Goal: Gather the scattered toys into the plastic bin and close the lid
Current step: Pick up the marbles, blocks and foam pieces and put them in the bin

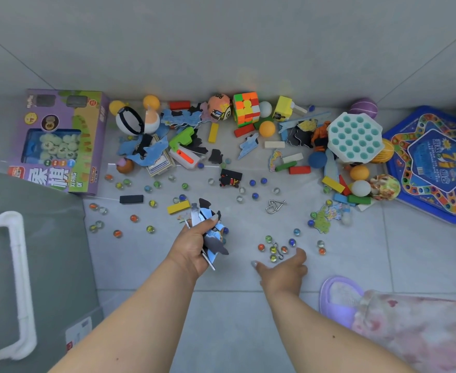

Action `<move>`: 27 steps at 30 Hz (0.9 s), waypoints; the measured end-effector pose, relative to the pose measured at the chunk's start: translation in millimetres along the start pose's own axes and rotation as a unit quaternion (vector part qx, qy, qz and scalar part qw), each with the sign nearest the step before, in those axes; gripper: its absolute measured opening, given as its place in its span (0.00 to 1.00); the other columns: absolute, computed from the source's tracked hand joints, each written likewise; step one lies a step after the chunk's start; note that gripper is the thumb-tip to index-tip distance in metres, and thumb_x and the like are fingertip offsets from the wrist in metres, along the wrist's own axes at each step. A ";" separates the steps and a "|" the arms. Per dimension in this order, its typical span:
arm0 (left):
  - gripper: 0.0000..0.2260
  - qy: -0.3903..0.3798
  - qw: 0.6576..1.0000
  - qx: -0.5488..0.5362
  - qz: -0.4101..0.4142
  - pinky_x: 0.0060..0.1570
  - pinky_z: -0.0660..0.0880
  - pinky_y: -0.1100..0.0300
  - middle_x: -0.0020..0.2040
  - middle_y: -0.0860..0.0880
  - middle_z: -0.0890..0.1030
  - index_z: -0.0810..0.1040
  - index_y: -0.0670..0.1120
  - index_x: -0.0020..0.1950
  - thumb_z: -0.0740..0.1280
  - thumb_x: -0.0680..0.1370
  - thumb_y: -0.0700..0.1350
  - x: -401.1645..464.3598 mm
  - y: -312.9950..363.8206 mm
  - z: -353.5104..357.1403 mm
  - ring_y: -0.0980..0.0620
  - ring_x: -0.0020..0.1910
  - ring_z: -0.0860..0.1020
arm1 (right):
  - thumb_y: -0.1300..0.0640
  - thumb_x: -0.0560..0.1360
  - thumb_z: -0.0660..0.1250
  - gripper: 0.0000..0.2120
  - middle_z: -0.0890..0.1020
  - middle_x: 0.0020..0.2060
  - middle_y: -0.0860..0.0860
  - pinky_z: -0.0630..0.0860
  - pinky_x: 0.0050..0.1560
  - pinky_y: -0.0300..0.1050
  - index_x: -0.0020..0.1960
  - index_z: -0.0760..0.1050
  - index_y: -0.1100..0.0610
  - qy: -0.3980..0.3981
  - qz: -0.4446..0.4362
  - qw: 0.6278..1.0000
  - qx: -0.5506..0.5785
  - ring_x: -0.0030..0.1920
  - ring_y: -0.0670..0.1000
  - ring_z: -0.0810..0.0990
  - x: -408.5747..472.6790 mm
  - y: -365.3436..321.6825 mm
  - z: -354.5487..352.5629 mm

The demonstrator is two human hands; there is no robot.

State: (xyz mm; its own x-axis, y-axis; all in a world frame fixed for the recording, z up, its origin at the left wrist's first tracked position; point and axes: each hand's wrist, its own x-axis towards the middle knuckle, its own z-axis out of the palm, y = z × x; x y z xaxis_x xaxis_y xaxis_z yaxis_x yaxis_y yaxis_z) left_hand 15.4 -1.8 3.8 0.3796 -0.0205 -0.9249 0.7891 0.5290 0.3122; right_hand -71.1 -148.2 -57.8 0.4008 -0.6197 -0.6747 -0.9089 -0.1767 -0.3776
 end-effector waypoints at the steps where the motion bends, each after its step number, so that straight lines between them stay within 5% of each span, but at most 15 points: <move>1: 0.04 0.002 1.000 0.008 0.001 0.28 0.78 0.61 0.31 0.47 0.82 0.78 0.43 0.50 0.67 0.77 0.37 -2.5 2.0 1.1 0.52 0.25 0.79 | 0.56 0.60 0.81 0.49 0.62 0.60 0.59 0.79 0.51 0.55 0.69 0.51 0.49 -0.001 -0.011 1.000 0.004 0.48 0.60 0.78 1.5 -3.0 -1.2; 10: 0.18 -0.043 0.967 0.208 0.140 0.33 0.78 0.59 0.46 0.41 0.83 0.76 0.39 0.61 0.72 0.72 0.37 -81.9 103.0 32.9 0.47 0.39 0.81 | 0.61 0.71 0.71 0.25 0.65 0.59 0.59 0.73 0.49 0.44 0.63 0.64 0.60 -0.071 -0.123 0.985 -0.093 0.44 0.57 0.75 3.6 -47.8 -5.6; 15: 0.17 -0.052 0.944 0.248 0.211 0.35 0.79 0.58 0.44 0.43 0.81 0.76 0.40 0.60 0.72 0.72 0.38 -136.0 146.0 33.9 0.48 0.35 0.80 | 0.50 0.73 0.69 0.28 0.64 0.61 0.58 0.74 0.50 0.50 0.66 0.61 0.58 -0.023 -0.179 0.960 -0.213 0.58 0.60 0.72 -22.8 -84.1 -11.9; 19: 0.16 -0.021 0.940 0.258 0.223 0.30 0.77 0.61 0.39 0.44 0.80 0.76 0.38 0.60 0.71 0.73 0.37 -164.3 150.8 21.3 0.51 0.29 0.78 | 0.49 0.76 0.64 0.18 0.70 0.59 0.56 0.71 0.50 0.49 0.61 0.68 0.58 -0.027 -0.309 0.947 -0.085 0.55 0.58 0.73 -62.4 -151.4 -11.2; 24: 0.10 0.000 0.933 0.246 0.263 0.29 0.76 0.61 0.39 0.43 0.81 0.78 0.40 0.54 0.69 0.74 0.37 -227.6 178.6 -14.2 0.48 0.32 0.79 | 0.52 0.76 0.63 0.05 0.76 0.43 0.49 0.69 0.38 0.42 0.45 0.71 0.52 -0.173 -0.379 0.904 0.097 0.43 0.49 0.74 -141.8 -218.8 -8.6; 27: 0.09 0.045 0.909 0.246 0.333 0.32 0.77 0.61 0.38 0.44 0.81 0.77 0.39 0.53 0.69 0.74 0.37 -274.0 204.0 -60.6 0.50 0.32 0.81 | 0.52 0.77 0.63 0.07 0.75 0.37 0.46 0.72 0.39 0.42 0.41 0.69 0.50 -0.271 -0.384 0.870 0.150 0.38 0.48 0.74 -199.0 -229.7 -6.3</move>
State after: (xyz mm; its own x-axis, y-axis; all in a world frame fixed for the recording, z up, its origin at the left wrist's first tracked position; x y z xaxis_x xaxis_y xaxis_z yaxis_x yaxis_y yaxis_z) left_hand 43.1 163.0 307.7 0.8293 0.2463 -0.5016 0.5269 -0.0458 0.8487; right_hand 57.2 10.9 167.2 0.9457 0.0597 -0.3195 -0.3108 -0.1214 -0.9427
